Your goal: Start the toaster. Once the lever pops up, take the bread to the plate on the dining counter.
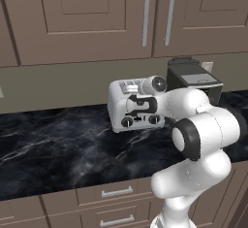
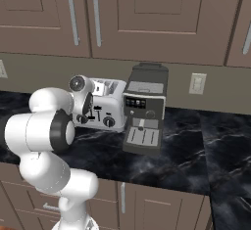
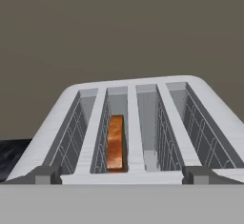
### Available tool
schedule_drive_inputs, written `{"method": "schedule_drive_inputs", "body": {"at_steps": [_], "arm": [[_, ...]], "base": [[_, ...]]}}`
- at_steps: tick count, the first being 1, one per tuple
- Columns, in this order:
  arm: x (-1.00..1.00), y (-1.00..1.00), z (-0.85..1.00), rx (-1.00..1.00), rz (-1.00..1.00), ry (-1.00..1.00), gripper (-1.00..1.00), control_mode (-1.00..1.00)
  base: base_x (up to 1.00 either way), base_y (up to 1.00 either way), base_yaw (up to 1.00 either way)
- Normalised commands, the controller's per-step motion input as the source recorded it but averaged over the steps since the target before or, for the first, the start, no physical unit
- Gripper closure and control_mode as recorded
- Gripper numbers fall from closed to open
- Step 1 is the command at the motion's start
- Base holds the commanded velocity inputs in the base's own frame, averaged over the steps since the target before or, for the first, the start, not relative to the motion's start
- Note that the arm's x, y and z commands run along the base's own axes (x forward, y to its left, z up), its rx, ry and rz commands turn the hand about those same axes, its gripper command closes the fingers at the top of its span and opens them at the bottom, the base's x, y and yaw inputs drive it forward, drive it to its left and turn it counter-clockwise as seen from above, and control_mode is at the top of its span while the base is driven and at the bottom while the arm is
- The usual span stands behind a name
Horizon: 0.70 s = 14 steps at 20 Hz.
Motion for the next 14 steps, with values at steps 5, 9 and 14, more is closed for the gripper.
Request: {"method": "schedule_drive_inputs", "body": {"at_steps": [5,9,14], "arm": [[0.01,0.04,0.00,-0.02,0.00,0.00,-1.00,-1.00],[0.06,0.14,0.00,-0.03,0.00,0.00,-1.00,-1.00],[0.03,0.20,0.00,-0.02,0.00,0.00,-1.00,-1.00]], "base": [[0.00,0.00,0.00],[0.00,0.00,0.00],[0.00,0.00,0.00]]}}
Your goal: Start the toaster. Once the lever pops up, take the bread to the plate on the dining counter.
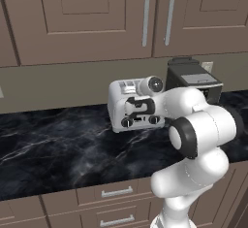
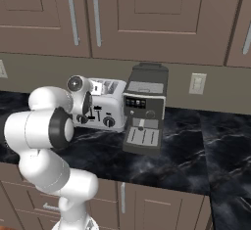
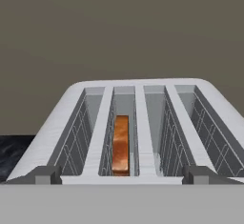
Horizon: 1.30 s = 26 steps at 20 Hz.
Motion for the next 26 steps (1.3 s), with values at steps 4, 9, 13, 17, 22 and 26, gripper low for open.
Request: {"method": "schedule_drive_inputs", "body": {"at_steps": [4,9,13,17,22,26], "arm": [[0.02,0.04,0.00,0.00,0.00,0.00,-1.00,-1.00],[0.00,0.00,0.00,0.00,0.00,0.00,-1.00,-1.00],[0.00,0.00,0.00,0.00,0.00,0.00,-1.00,-1.00],[0.00,0.00,0.00,0.00,0.00,0.00,-1.00,-1.00],[0.00,0.00,0.00,0.00,0.00,0.00,-1.00,-1.00],[0.00,0.00,0.00,0.00,0.00,0.00,-1.00,-1.00]], "base": [[0.00,0.00,0.00],[0.00,0.00,0.00],[0.00,0.00,0.00],[0.00,0.00,0.00],[0.00,0.00,0.00],[0.00,0.00,0.00]]}}
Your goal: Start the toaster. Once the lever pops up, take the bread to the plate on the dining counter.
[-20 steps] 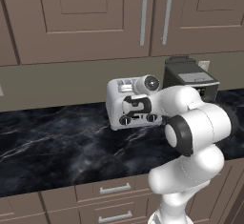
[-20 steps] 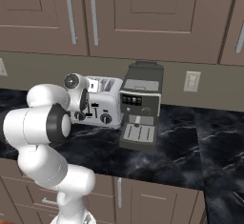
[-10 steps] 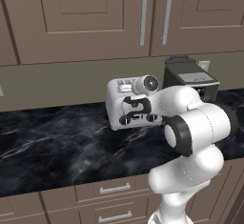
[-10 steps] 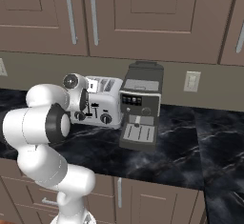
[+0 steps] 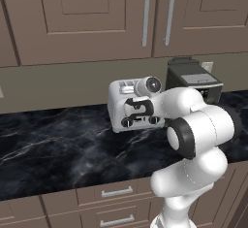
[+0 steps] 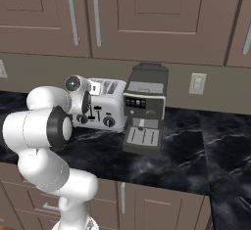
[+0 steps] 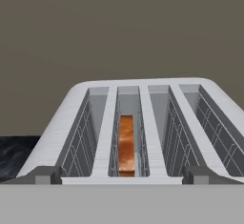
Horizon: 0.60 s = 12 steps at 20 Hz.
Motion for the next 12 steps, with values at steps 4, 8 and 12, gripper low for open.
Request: {"method": "schedule_drive_inputs", "body": {"at_steps": [4,8,12], "arm": [[0.00,0.00,0.00,0.00,0.00,0.00,-1.00,-1.00],[0.00,0.00,0.00,0.00,0.00,0.00,-1.00,-1.00],[0.00,0.00,0.00,0.00,0.00,0.00,-1.00,-1.00]], "base": [[0.00,0.00,0.00],[0.00,0.00,0.00],[0.00,0.00,0.00]]}}
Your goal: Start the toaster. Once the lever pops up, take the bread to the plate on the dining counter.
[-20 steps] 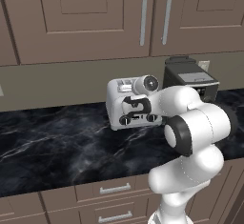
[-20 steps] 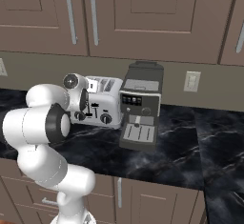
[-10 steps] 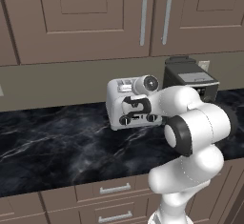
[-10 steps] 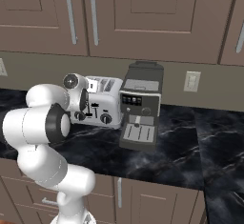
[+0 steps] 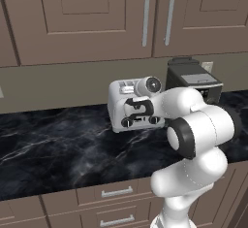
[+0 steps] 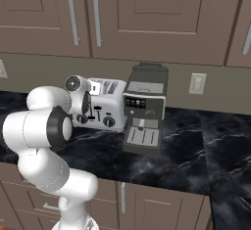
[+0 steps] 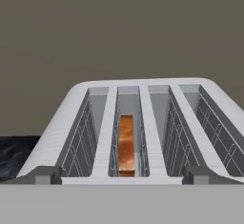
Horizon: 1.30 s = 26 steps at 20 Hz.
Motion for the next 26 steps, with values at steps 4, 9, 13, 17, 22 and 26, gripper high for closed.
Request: {"method": "schedule_drive_inputs", "body": {"at_steps": [4,9,13,17,22,26], "arm": [[0.00,0.00,0.00,0.00,0.00,0.00,-1.00,-1.00],[0.00,0.00,0.00,0.00,0.00,0.00,-1.00,-1.00],[0.00,0.00,0.00,0.00,0.00,0.00,-1.00,-1.00],[0.00,0.00,0.00,0.00,0.00,0.00,-1.00,-1.00],[0.00,0.00,0.00,0.00,0.00,0.00,-1.00,-1.00],[0.00,0.00,0.00,0.00,0.00,0.00,-1.00,-1.00]], "base": [[0.00,0.00,0.00],[0.00,0.00,0.00],[0.00,0.00,0.00],[0.00,0.00,0.00],[0.00,0.00,0.00],[0.00,0.00,0.00]]}}
